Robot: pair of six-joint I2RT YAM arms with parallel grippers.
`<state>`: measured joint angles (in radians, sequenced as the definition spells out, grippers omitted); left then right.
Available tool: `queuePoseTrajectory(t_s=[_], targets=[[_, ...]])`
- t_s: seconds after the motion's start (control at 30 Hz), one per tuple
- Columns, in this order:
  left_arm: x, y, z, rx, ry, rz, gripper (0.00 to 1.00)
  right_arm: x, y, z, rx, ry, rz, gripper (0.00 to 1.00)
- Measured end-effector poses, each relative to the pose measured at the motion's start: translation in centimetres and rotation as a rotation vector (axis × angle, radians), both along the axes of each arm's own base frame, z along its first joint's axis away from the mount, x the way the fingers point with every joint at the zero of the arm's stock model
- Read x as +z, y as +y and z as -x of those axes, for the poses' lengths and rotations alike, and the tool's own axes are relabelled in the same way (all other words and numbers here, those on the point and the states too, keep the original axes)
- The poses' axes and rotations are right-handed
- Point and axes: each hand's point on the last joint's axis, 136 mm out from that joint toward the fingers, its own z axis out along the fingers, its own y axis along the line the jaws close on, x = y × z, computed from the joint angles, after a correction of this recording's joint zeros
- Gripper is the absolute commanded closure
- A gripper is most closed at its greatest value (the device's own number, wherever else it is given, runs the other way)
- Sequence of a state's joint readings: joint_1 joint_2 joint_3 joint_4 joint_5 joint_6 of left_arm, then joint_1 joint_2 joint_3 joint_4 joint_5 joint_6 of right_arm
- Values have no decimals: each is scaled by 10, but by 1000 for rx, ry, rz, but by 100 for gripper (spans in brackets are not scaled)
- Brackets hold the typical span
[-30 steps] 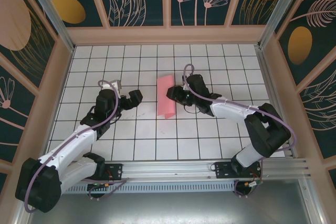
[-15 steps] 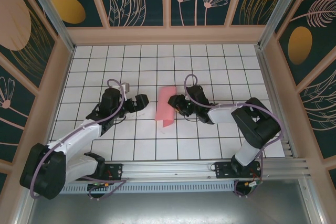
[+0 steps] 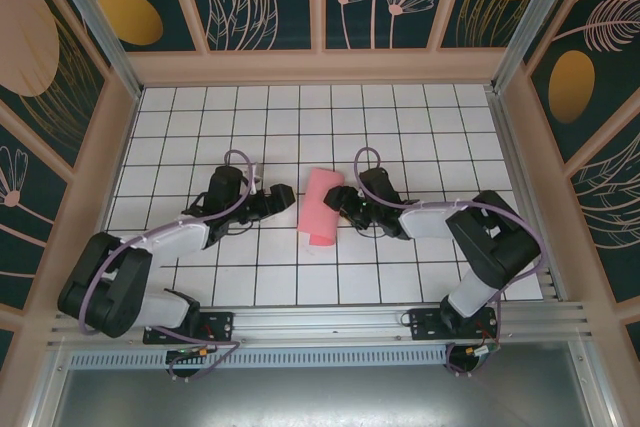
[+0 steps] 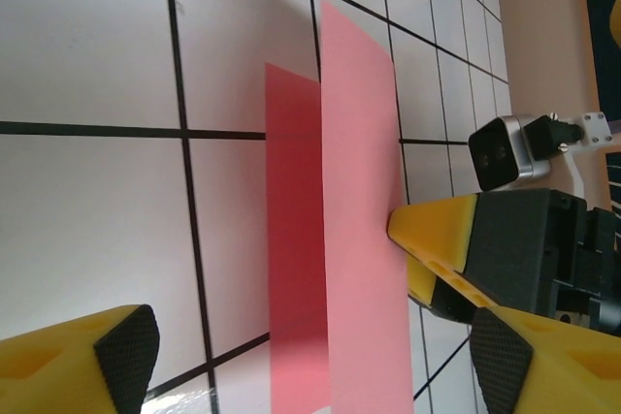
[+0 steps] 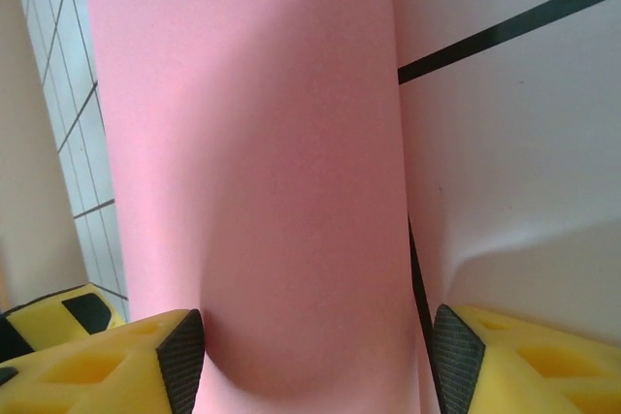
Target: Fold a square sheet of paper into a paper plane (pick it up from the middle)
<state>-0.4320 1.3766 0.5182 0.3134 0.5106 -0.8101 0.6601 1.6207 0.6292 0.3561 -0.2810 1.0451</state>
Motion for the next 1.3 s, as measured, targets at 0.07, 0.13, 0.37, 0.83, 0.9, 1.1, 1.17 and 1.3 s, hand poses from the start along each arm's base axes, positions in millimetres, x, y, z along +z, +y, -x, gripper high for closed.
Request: queuePoseTrajectory(t_s=[0.07,0.13,0.37,0.83,0.9,1.1,1.17,1.3], targets=[[0,-7,-1,-18,8,12,25,2,-2,0,3,-8,20,32],[-1,-14,-1,-39,16,22,29,5,-6,0,0,-13,41,32],[-4,-34,3,-104,42,60,42,1,-16,0,-17,-6,111,32],[-21,-55,1,-155,103,71,57,-3,-19,1,-21,7,128,31],[-24,-56,1,-155,111,68,58,-3,-19,1,-21,7,128,31],[-32,-58,2,-163,131,61,72,-3,-18,1,-21,7,127,31],[-34,-61,3,-173,140,64,80,-3,-19,1,-21,7,128,31],[-35,-62,3,-180,141,66,96,-3,-19,2,-21,7,129,31]])
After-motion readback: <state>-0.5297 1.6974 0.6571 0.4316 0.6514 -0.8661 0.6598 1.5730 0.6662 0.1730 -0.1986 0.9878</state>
